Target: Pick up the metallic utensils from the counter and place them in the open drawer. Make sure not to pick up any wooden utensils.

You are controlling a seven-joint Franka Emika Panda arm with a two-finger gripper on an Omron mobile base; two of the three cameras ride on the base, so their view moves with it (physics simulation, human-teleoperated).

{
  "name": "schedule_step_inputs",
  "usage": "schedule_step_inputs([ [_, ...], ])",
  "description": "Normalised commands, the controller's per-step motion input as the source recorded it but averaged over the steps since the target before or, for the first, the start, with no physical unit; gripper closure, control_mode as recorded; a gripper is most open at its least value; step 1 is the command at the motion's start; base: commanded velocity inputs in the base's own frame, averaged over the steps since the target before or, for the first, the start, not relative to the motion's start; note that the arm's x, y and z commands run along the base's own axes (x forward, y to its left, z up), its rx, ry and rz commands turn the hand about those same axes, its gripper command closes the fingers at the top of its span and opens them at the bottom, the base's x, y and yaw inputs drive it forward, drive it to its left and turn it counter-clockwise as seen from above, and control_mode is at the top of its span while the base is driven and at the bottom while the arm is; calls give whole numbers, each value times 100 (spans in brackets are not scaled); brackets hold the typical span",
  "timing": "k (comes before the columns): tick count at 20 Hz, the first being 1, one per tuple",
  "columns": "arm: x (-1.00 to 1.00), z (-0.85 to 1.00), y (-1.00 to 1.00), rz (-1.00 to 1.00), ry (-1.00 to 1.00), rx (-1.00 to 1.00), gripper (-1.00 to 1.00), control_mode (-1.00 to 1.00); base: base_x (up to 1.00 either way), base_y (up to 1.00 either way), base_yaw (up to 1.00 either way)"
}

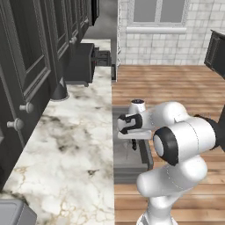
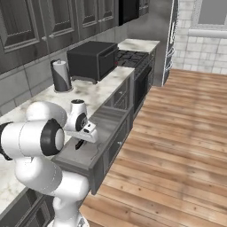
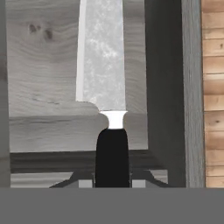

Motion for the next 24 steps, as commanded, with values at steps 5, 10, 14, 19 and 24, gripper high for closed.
schedule_step_inputs([
  [5,18,-49,0,0,0,0,100,-100,0,0,0],
  [10,6,-43,-2,0,-3,0,100,-100,0,0,0],
  [14,5,-32,-3,0,-5,0,100,-100,0,0,0],
  [19,18,-30,-1,0,0,0,100,-100,0,0,0],
  [24,26,-31,-3,0,0,0,100,-100,0,0,0],
])
